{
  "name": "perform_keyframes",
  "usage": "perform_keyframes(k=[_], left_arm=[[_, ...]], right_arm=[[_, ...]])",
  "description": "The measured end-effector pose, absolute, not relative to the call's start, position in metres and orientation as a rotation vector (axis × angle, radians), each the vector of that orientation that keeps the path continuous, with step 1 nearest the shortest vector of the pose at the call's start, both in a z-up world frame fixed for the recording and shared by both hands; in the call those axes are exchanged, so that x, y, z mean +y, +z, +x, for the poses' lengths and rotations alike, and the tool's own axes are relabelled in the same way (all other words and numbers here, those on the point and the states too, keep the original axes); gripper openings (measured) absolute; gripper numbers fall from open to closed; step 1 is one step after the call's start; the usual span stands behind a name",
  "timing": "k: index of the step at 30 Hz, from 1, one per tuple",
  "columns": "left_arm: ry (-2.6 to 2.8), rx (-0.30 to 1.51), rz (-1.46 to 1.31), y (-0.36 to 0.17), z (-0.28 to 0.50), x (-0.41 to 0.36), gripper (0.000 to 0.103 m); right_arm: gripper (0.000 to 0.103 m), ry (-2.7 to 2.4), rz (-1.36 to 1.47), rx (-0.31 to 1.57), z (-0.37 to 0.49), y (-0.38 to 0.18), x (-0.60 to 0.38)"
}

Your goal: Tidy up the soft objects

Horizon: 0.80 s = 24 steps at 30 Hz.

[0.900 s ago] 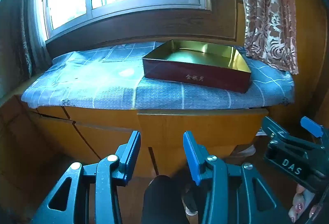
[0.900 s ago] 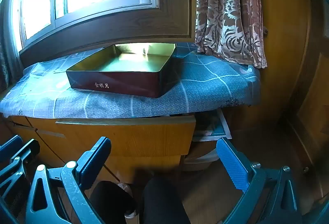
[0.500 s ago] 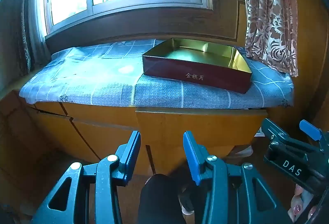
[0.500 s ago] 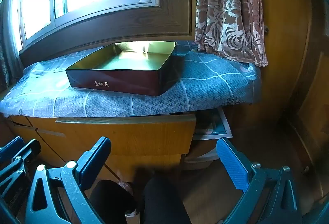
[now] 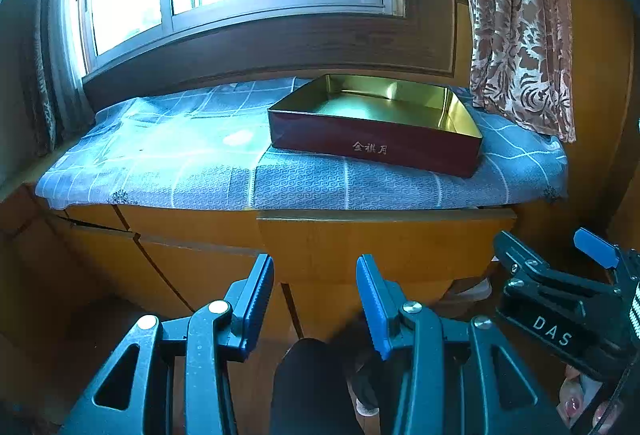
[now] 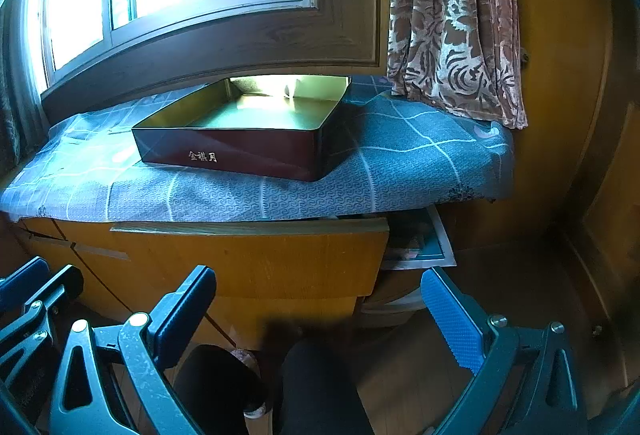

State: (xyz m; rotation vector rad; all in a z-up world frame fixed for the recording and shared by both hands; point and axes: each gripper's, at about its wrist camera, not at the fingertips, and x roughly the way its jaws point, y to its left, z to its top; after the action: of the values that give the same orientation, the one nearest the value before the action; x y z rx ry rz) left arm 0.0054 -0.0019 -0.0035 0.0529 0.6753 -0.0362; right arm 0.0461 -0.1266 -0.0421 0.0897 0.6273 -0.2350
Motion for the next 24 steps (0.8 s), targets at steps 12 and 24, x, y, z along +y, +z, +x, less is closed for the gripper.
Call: perform_keyframes(k=[12,24], left_arm=[[-0.047,0.679,0.051,-0.0051,0.0039,-0.0028,0.043],[-0.056,0.68,0.051,-0.0059,0.0027,-0.0032,0.043]], right_arm=[[0.103,-0.232,0.096,0.633,0.0458,-0.0428,-0.1282],[0.103,-0.235,0.098,0.635,0.0457,-0.0442,-0.1289]])
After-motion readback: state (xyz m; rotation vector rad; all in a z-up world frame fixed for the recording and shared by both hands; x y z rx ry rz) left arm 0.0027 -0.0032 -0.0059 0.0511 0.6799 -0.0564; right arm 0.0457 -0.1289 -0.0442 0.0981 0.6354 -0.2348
